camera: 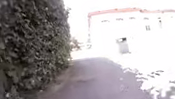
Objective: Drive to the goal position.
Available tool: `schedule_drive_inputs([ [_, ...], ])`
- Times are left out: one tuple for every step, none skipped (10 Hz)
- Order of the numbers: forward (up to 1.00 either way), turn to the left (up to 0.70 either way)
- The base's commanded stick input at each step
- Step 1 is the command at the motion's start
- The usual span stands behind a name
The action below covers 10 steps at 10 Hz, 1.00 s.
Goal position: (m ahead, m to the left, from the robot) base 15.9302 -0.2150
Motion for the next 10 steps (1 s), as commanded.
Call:
schedule_drive_inputs([
  [0.85, 0.0],
  [0.85, 0.0],
  [0.85, 0.0],
  [0.85, 0.0],
  [0.85, -0.22],
  [0.85, -0.34],
  [0.85, -0.34],
  [0.85, -0.26],
  [0.85, -0.04],
  [0.85, 0.0],
])
